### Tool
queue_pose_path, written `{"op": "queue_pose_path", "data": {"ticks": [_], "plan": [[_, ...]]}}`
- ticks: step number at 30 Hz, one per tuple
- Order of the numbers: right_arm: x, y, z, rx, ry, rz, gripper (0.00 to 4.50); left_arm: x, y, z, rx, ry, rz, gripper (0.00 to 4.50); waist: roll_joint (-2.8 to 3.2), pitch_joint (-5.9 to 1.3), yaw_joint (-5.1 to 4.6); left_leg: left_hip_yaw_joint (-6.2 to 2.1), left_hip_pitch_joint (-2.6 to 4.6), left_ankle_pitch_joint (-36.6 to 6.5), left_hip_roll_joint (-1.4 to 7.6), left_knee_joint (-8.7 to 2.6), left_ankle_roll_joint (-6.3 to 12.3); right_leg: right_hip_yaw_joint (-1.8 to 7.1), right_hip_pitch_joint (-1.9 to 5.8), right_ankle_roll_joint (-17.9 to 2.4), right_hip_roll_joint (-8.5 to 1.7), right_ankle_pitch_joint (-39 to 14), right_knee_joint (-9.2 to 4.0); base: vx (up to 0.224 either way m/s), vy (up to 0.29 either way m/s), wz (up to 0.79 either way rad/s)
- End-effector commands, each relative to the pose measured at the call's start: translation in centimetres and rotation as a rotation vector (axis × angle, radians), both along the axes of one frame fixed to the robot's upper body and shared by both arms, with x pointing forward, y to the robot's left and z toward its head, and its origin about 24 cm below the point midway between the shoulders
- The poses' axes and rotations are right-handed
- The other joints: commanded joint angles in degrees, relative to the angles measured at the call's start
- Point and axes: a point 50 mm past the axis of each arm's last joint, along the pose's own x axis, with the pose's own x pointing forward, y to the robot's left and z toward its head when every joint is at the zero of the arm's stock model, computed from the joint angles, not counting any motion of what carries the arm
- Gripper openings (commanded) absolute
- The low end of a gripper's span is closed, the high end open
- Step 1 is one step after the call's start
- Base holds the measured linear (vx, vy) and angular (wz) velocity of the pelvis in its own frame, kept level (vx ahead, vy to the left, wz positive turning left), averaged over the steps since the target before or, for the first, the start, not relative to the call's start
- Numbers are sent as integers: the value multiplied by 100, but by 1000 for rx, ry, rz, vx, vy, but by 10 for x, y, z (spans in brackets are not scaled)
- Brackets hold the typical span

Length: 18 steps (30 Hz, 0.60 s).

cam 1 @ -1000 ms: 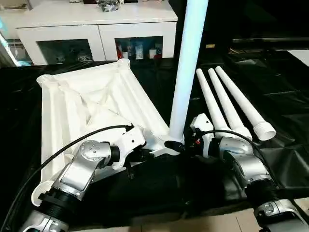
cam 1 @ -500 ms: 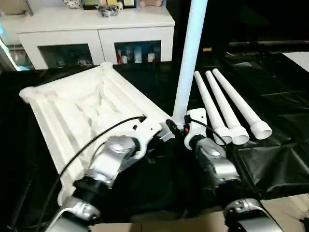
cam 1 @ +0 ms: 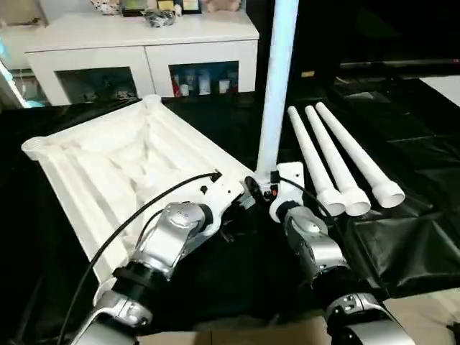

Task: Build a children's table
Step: Rotate leg to tighten

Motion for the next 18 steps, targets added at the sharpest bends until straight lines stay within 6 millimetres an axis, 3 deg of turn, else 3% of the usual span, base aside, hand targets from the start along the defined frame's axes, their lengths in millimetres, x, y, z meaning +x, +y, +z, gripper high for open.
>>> {"op": "queue_pose_path", "data": {"ticks": [1, 5, 7, 14, 18], "plan": [[-2, -4, 1, 24, 9, 65, 417, -9, -2, -2, -53, 2, -80, 0, -102, -255, 35, -63, -60, -1256, 201, -417, 430, 294, 264, -907, -340, -1730, -461, 0, 0, 0], [-15, -21, 20, 27, -80, 384, 426, -16, 15, -1, -52, 4, -136, 0, -94, -280, 104, -40, -87, -785, 210, -366, 716, 280, 292, -1121, -311, -932, -361, 0, 0, 0], [-21, -27, 23, 4, -82, 493, 426, -18, 20, -1, -53, 8, -155, 0, -95, -261, 112, -36, -100, -823, 206, -365, 777, 273, 298, -1161, -310, -918, -366, 0, 0, 0], [-30, -40, 31, -69, -72, 710, 426, -24, 30, 3, -64, 18, -219, 0, -128, -221, 119, -46, -65, -1196, 225, -408, 532, 288, 256, -990, -327, -1885, -456, 0, 0, 0], [-30, -41, 30, -104, -53, 758, 426, -26, 30, 5, -73, 23, -239, 0, -134, -232, 131, -45, -69, -1067, 235, -396, 528, 296, 258, -1063, -330, -1619, -419, 0, 0, 0]]}}
